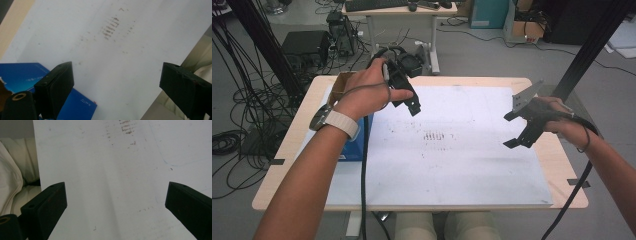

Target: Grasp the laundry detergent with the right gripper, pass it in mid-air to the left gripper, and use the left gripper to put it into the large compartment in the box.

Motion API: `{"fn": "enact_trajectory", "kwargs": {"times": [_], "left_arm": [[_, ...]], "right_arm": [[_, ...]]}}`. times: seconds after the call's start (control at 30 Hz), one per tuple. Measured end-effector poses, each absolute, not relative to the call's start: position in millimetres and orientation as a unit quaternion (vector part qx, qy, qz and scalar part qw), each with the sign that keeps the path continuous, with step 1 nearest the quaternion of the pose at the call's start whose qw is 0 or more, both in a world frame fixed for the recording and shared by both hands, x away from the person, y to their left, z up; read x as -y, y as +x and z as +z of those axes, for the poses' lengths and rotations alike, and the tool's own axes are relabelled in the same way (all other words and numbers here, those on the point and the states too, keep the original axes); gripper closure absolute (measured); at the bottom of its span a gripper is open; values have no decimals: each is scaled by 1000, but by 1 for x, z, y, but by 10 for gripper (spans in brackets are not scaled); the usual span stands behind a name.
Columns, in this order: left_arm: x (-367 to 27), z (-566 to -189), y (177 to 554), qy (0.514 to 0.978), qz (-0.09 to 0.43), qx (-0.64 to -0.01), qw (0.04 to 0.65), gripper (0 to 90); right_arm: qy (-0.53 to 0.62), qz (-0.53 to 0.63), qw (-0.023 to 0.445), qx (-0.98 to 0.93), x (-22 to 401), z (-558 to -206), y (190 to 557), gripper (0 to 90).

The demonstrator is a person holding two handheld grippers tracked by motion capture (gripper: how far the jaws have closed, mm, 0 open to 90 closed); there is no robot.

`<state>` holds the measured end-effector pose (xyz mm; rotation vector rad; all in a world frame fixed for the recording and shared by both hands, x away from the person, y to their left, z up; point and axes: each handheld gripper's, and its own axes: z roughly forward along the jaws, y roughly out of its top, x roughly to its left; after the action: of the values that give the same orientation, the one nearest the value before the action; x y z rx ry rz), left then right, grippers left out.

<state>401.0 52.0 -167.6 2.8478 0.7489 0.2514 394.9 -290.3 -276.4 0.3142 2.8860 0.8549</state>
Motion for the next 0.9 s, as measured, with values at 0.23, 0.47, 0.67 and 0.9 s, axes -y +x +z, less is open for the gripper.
{"fn": "enact_trajectory", "kwargs": {"times": [0.23, 0.47, 0.67, 0.9], "left_arm": [[-41, -173, 403, 965, 83, -233, 86, 126], [-39, -178, 407, 964, 83, -236, 87, 126], [-39, -180, 409, 963, 84, -239, 89, 126], [-39, -181, 411, 963, 84, -241, 90, 126]], "right_arm": [[99, 284, 59, -952, 291, -274, 394, 39], [99, 286, 58, -951, 291, -274, 393, 39], [99, 288, 60, -951, 291, -275, 395, 38], [99, 286, 57, -951, 291, -276, 395, 39]]}}
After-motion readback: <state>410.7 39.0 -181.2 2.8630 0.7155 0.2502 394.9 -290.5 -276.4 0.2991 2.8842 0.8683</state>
